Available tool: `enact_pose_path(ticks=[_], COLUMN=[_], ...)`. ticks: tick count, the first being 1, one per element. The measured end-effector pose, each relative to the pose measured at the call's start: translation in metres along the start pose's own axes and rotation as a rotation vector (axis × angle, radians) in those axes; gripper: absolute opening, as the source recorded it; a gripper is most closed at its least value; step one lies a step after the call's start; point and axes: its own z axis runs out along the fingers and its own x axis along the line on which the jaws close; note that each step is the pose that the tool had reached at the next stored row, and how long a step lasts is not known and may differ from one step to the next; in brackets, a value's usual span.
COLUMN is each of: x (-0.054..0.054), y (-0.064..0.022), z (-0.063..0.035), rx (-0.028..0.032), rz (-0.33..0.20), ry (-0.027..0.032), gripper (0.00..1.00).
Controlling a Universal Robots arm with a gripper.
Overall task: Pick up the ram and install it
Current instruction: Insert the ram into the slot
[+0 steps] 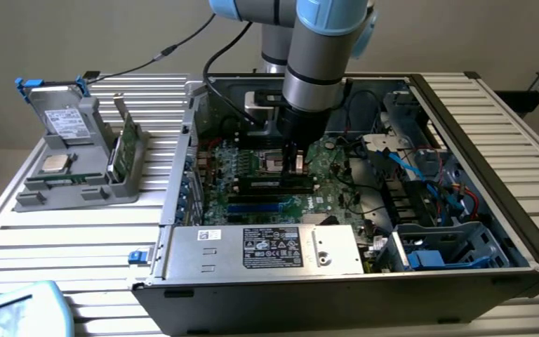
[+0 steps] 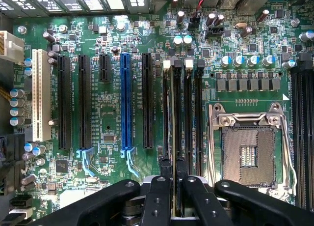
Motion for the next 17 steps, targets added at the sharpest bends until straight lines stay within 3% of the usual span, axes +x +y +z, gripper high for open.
enact_pose_path(ticks=[8,9,10,11,17], x=[0.0,0.0,0.0,0.0,0.0], y=[0.0,0.0,0.0,0.0,0.0], z=[0.0,0.0,0.0,0.0,0.0], rx=[0.0,0.0,0.0,0.0,0.0], rz=[0.0,0.0,0.0,0.0,0.0], ry=[-0.0001,-0.0001,0.0,0.0,0.0], gripper=[0.15,0.22,0.22,0.34,0.51])
